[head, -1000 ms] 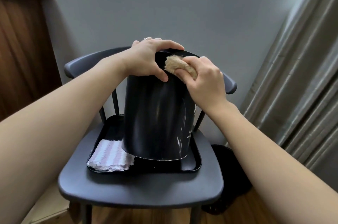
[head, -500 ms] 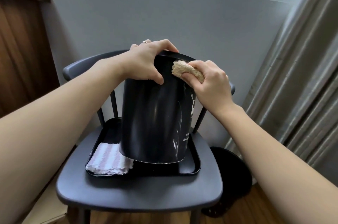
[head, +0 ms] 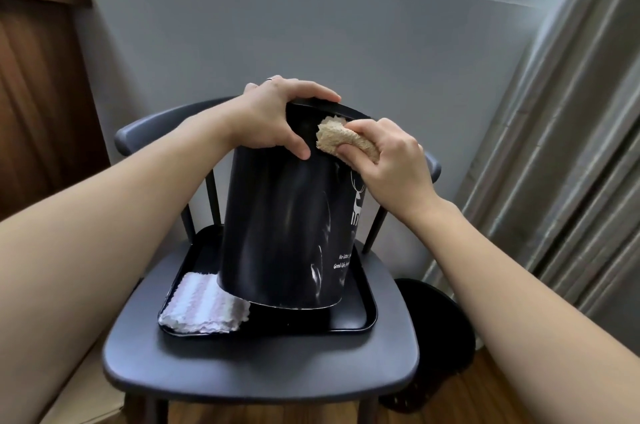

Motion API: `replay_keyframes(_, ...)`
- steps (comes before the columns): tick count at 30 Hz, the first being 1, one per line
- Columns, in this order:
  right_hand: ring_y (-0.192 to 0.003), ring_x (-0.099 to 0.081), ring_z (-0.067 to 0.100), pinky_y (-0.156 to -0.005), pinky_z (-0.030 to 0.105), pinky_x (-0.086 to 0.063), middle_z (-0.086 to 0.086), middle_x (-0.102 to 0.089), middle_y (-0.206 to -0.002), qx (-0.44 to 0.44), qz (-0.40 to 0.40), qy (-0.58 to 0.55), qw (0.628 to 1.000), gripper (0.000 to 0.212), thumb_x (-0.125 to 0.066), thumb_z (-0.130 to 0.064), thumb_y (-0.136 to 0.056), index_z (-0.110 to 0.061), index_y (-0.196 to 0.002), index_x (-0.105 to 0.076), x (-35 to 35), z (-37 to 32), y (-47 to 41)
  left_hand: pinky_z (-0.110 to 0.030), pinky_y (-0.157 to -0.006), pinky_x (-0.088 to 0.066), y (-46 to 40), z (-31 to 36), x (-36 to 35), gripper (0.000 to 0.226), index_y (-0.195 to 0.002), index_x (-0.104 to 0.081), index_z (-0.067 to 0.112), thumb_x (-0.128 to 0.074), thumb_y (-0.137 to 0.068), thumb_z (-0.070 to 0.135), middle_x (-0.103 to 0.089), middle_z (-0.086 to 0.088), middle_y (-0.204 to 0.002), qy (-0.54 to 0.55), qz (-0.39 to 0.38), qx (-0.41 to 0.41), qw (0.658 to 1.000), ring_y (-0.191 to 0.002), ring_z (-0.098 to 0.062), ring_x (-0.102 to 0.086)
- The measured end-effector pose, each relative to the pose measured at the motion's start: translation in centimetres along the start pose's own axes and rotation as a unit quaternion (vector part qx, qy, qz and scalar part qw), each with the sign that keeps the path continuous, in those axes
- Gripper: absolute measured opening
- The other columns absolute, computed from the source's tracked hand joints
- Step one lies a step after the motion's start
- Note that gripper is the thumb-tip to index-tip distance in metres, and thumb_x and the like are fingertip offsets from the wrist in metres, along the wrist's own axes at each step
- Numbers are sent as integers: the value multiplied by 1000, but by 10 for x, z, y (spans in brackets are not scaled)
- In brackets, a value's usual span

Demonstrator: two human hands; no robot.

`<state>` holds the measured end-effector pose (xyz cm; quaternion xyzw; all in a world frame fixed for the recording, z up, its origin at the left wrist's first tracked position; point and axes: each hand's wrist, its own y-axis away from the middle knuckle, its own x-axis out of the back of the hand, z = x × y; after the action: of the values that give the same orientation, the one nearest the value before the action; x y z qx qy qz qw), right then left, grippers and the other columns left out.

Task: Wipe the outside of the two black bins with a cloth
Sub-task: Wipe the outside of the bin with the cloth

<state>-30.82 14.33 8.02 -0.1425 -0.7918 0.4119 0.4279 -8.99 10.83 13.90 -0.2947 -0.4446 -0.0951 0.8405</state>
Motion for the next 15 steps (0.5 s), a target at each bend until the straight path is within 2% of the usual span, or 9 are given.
replay_keyframes(2, -88, -61, 22, -81, 41, -50, 1, -63, -95, 21, -12, -8, 1000, 31, -71, -35, -89, -21, -116, -70, -1, 0, 6, -40, -117, -31, -1, -1, 0, 87, -124, -55, 65, -94, -62, 19, -47, 43, -101, 5, -9, -4, 1000, -122, -8, -40)
replay_keyframes(4, -81, -61, 22, -76, 43, -52, 2, -62, -91, 47, -22, -16, 999, 29, -74, -32, -88, -19, -114, -71, -1, 2, 14, -46, -118, -33, -3, -1, 0, 87, -127, -58, 59, -95, -56, 24, -52, 45, -105, 20, -22, -17, 999, -122, -6, -47)
replay_keyframes(7, -76, -60, 21, -71, 42, -53, 1, -61, -89, 70, -16, -9, 997, 27, -74, -30, -87, -19, -112, -73, -1, 6, 17, -49, -116, -36, -7, -2, -2, 85, -126, -60, 55, -87, -48, 33, -64, 29, -119, 45, -38, -33, 998, -126, -11, -55)
replay_keyframes(10, -78, -59, 20, -71, 35, -49, 0, -60, -89, 69, 9, 18, 997, 27, -70, -32, -89, -21, -114, -71, -3, 4, 5, -49, -119, -33, -10, -7, -3, 85, -125, -60, 56, -86, -48, 32, -65, 26, -125, 71, -32, -29, 997, -130, -11, -55)
replay_keyframes(13, -84, -59, 20, -70, 22, -35, 1, -60, -93, 39, 37, 29, 998, 29, -67, -35, -91, -24, -118, -69, -8, 3, -9, -48, -120, -31, -12, -10, -3, 87, -128, -59, 56, -86, -48, 32, -63, 27, -130, 76, -36, -25, 996, -133, -10, -52)
replay_keyframes(15, -86, -60, 20, -71, 22, -35, 1, -60, -94, 28, 33, 24, 999, 29, -67, -35, -91, -23, -118, -69, -10, 3, -9, -47, -120, -31, -13, -9, -4, 87, -129, -58, 57, -85, -49, 33, -62, 27, -131, 69, -42, -21, 997, -134, -10, -52)
